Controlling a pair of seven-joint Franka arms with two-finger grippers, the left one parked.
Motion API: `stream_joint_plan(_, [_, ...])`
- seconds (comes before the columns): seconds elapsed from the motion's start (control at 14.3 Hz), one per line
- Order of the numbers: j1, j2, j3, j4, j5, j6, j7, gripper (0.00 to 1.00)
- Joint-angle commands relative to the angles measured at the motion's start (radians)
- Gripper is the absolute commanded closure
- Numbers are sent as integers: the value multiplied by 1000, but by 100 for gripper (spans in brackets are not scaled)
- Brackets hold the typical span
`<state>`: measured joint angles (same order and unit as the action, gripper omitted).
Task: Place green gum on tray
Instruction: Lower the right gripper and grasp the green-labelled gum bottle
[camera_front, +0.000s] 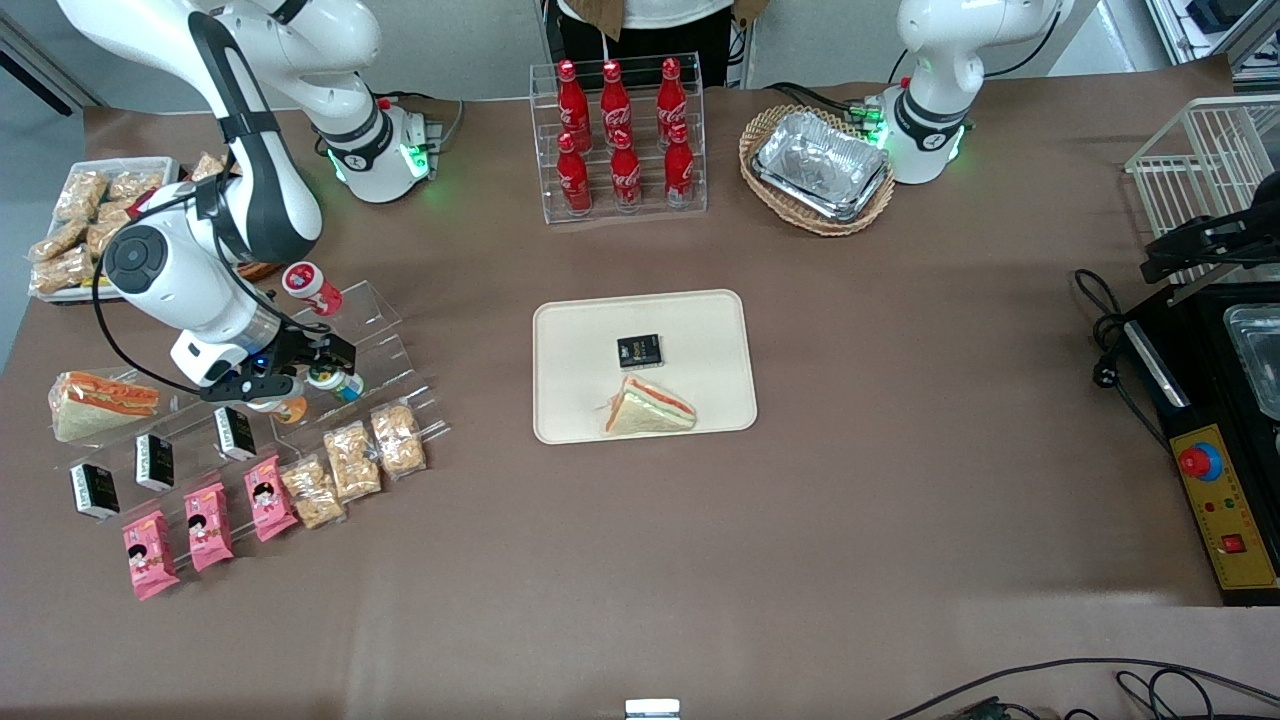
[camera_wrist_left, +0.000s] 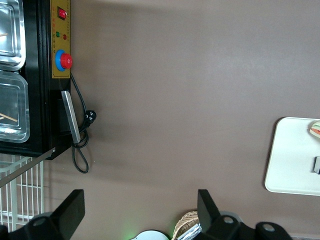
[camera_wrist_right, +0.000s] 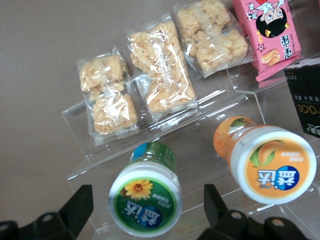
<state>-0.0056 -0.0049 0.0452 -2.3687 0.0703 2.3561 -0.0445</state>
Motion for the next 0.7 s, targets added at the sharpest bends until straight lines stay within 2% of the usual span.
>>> stream_joint_plan(0.0, [6, 0, -2, -15, 14, 26, 3, 29])
stream_joint_plan(0.07, [6, 0, -2, -15, 14, 26, 2, 41])
stream_joint_plan(0.21, [6, 0, -2, -12, 14, 25, 2, 72])
stream_joint_plan(0.49, [4, -20, -5, 22, 14, -1, -15, 75])
stream_joint_plan(0.63, [-3, -38, -11, 98, 14, -130, -52, 75])
